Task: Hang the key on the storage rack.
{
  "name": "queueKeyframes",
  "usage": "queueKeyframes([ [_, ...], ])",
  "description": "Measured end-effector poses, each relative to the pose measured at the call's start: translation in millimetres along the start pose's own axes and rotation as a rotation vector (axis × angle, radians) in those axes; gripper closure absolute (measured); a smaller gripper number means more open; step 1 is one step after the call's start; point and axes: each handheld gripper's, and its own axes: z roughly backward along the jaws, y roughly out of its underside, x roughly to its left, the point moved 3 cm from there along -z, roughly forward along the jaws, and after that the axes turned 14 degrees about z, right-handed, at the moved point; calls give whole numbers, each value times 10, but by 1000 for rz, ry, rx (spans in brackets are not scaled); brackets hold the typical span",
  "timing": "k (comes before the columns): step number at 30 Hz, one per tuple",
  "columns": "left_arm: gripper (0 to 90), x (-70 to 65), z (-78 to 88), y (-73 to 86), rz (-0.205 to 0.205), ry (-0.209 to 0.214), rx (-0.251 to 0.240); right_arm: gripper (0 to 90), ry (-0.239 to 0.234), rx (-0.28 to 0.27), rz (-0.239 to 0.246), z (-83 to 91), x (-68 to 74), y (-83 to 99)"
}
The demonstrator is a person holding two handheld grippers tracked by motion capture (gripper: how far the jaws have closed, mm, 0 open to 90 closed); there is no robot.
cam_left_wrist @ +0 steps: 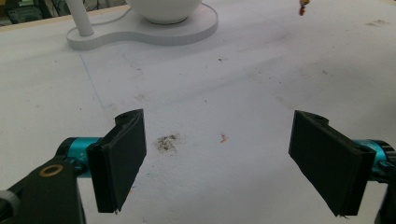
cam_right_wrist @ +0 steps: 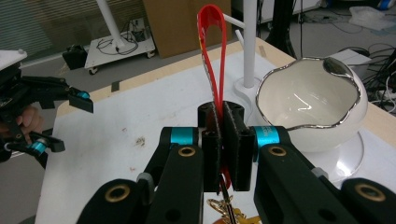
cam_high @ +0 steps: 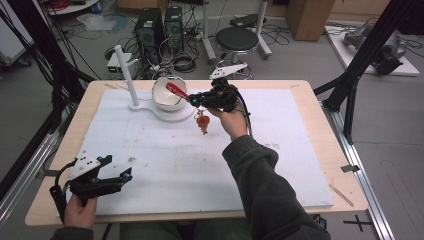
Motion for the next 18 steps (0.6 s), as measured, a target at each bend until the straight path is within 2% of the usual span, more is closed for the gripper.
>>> queueKeyframes([
  [4, 195, -1, -1, 1, 6, -1, 0, 859, -6, 23, 3, -80, 9, -41],
  [18, 195, 18, 13, -4, 7, -1, -6, 859, -24, 29, 25, -298, 25, -222],
])
